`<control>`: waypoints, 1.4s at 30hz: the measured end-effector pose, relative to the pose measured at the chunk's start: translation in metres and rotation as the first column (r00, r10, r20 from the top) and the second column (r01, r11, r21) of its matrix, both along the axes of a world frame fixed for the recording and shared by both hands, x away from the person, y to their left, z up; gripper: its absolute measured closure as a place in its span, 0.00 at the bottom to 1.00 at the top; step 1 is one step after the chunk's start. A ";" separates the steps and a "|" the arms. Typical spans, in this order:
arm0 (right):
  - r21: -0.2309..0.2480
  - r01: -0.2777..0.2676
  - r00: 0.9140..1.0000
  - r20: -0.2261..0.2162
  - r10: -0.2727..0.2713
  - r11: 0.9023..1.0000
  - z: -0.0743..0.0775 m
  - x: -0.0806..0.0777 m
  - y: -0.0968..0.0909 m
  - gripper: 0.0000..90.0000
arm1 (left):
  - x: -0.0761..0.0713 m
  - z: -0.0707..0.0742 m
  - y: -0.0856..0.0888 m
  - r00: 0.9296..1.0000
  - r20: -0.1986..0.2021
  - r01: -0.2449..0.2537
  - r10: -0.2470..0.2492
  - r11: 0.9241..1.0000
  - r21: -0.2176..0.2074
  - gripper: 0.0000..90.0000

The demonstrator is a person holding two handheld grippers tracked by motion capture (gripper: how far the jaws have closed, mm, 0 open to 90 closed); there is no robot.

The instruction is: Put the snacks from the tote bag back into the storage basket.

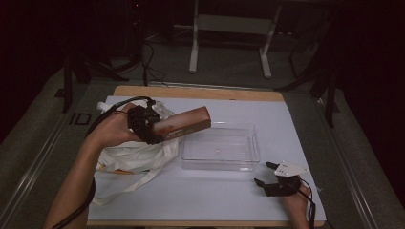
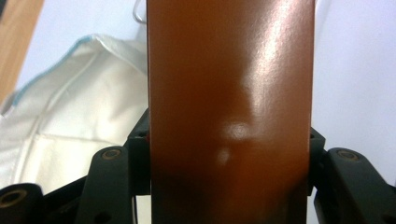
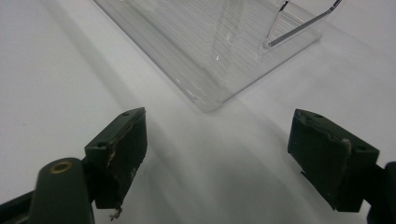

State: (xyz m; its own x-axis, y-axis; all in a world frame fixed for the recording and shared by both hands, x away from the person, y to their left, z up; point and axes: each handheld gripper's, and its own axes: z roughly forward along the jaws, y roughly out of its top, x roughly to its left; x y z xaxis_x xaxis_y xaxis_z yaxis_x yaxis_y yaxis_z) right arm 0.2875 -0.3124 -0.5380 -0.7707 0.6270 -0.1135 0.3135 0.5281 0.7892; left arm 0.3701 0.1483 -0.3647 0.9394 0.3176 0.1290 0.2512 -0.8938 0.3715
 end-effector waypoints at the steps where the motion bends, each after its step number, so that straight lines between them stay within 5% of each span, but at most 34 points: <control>1: 0.000 0.000 1.000 0.000 0.000 1.000 0.000 0.000 0.000 0.22 | 0.000 0.000 -0.001 1.000 0.000 0.004 -0.004 1.000 -0.004 0.49; 42: -0.001 -0.001 1.000 -0.002 0.001 1.000 0.000 0.000 0.000 0.22 | 0.008 -0.012 -0.051 0.994 -0.023 0.107 -0.106 0.994 0.026 0.49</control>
